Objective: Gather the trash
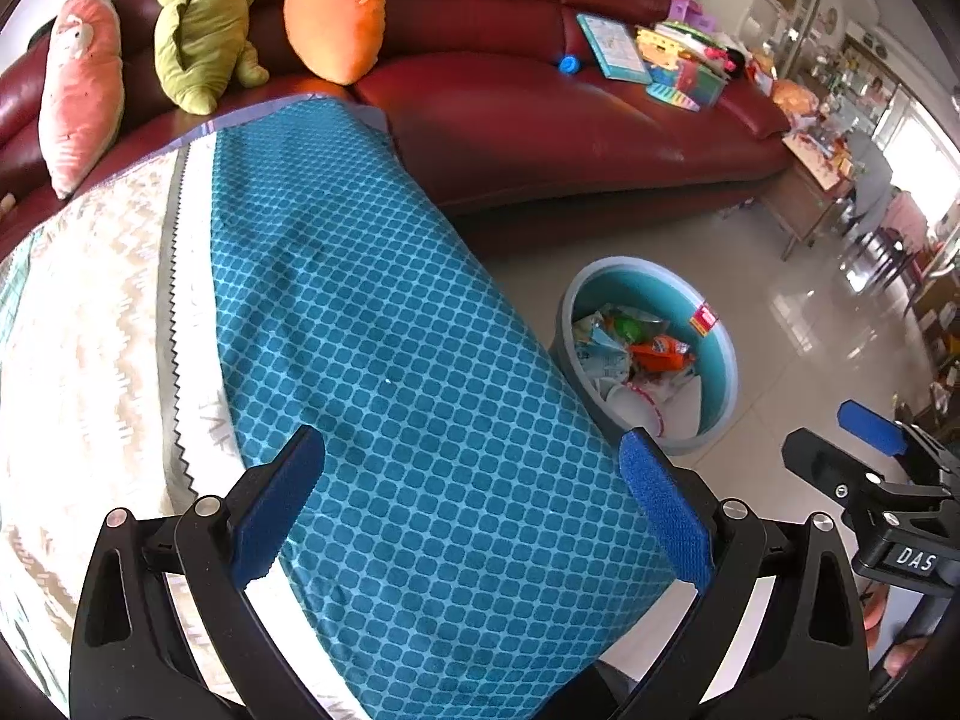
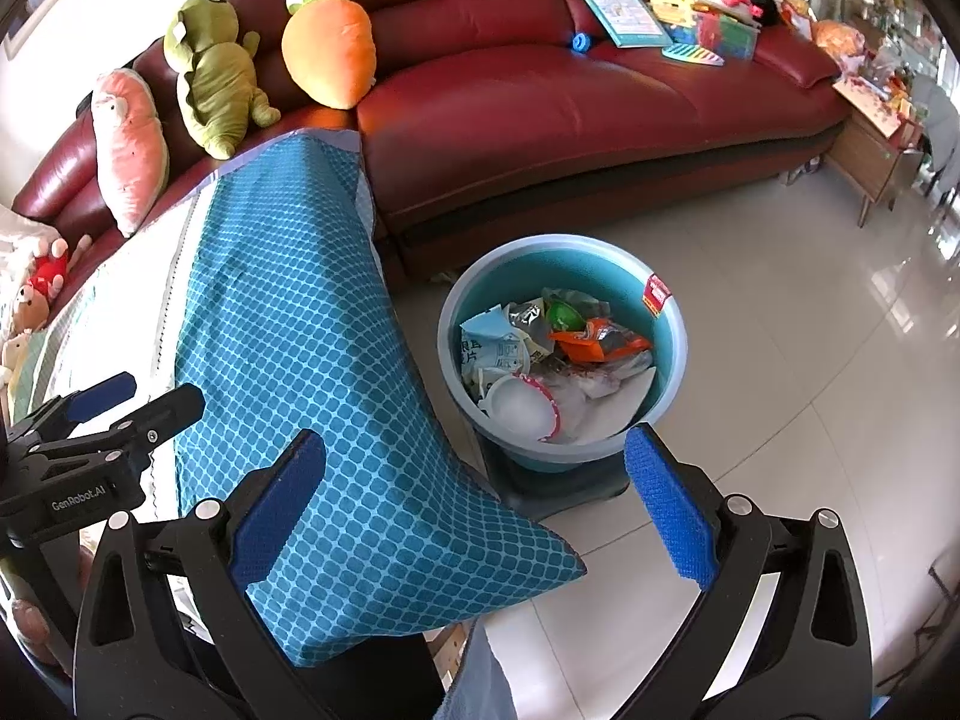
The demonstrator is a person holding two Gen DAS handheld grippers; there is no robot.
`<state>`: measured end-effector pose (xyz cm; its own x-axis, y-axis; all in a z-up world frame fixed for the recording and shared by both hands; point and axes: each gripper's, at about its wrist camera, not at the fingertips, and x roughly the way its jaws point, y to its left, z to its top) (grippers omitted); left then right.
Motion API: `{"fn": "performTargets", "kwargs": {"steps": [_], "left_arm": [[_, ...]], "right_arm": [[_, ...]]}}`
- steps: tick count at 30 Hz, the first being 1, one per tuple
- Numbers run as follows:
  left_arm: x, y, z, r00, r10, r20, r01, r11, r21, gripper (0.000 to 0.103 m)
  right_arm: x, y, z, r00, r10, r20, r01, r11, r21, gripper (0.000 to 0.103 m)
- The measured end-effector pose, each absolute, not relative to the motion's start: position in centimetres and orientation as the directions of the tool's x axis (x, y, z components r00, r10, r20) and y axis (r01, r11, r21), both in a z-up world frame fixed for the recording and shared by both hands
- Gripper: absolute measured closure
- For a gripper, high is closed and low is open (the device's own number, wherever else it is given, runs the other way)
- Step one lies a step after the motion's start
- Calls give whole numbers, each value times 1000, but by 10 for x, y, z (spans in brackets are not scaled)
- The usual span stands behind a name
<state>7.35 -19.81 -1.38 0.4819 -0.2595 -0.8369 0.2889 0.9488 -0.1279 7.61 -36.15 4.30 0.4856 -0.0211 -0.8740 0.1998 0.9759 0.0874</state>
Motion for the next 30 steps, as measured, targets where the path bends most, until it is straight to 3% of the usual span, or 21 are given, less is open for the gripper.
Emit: {"fn": "performTargets", "kwargs": {"steps": [30], "left_arm": [[78, -212, -44, 487, -176, -855, 269, 962, -45, 4]], "right_arm": [[84, -378, 5, 439, 5, -898, 235, 965, 120, 7]]}}
